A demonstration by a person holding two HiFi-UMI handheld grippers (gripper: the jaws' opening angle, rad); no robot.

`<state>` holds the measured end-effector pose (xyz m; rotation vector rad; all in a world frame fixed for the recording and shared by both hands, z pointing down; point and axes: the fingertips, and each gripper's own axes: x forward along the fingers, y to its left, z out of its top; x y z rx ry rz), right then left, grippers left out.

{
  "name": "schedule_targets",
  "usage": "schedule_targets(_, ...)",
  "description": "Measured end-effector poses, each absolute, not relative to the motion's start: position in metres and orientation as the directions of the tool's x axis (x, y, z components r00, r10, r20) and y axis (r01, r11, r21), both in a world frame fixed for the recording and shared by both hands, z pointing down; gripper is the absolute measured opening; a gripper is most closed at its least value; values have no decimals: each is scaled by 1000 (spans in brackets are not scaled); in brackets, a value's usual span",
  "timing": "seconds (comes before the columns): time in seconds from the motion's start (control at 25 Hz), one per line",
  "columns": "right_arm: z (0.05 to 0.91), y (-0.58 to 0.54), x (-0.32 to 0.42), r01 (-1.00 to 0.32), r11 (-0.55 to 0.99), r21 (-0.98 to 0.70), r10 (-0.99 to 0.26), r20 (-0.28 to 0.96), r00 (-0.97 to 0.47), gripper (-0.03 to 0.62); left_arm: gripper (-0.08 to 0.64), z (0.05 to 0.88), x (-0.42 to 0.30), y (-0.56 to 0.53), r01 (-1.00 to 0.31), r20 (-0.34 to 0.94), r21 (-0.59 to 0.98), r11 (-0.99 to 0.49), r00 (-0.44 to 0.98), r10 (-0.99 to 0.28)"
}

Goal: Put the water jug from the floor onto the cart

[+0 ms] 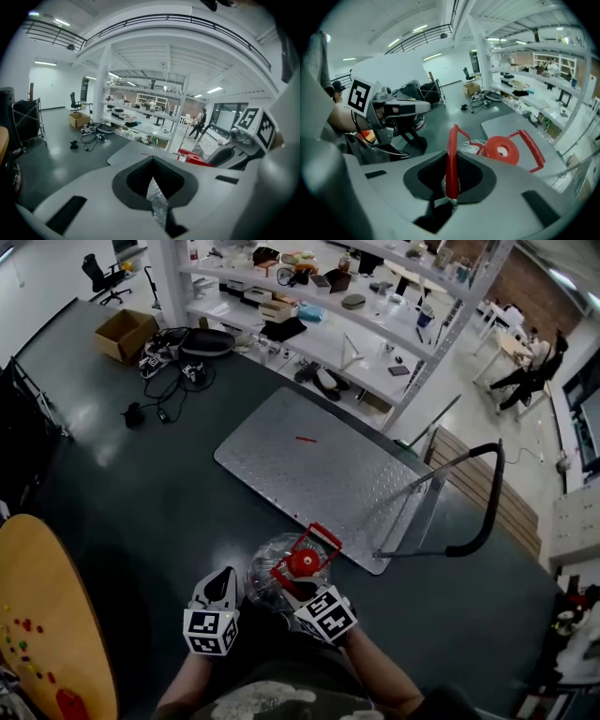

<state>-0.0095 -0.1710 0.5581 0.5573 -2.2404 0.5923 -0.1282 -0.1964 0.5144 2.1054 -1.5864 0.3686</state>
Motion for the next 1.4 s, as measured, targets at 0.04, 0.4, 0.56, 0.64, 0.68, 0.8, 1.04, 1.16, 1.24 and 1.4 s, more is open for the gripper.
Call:
schedule_targets(0.04, 559, -178, -6, -567, 788, -239, -220, 750, -623, 38, 2, 516, -127, -205, -949, 484, 214, -233, 310, -818)
schedule_targets(0.4, 563, -247, 7, -652, 728, -214, -266, 788, -556, 40, 2, 520, -120, -306, -896, 487, 234, -377, 443, -753)
schedule_targets(0.56, 563, -277, 3, -676, 711, -194, -294, 791, -537, 40, 2, 514, -122, -343, -873, 470, 241, -425, 488, -736)
schedule_targets(0.64, 559, -293, 1, -699, 692, -180, -322, 789, -523, 40, 2, 513, -125, -359, -862, 468, 249, -443, 507, -724)
schedule_targets(0.68, 556, -302, 1, -712, 681, -173, -338, 788, -515, 40, 2, 513, -126, -366, -855, 469, 252, -452, 517, -716)
schedule_targets(0.8, 549, -329, 4, -749, 643, -157, -389, 776, -497, 40, 2, 516, -129, -385, -839, 472, 250, -483, 541, -697)
schedule_targets(1.04, 536, -382, 36, -808, 575, -133, -469, 755, -459, 41, 2, 511, -127, -425, -839, 472, 227, -495, 539, -698)
schedule_targets(1.16, 538, -407, 54, -812, 569, -131, -473, 755, -453, 41, 2, 511, -120, -444, -847, 477, 207, -490, 524, -705)
schedule_targets(1.24, 545, -422, 65, -812, 566, -142, -467, 757, -457, 43, 2, 512, -114, -456, -856, 480, 194, -480, 509, -715)
schedule_targets(1.4, 553, -449, 84, -798, 582, -158, -439, 765, -471, 44, 2, 507, -103, -483, -883, 481, 186, -431, 464, -744)
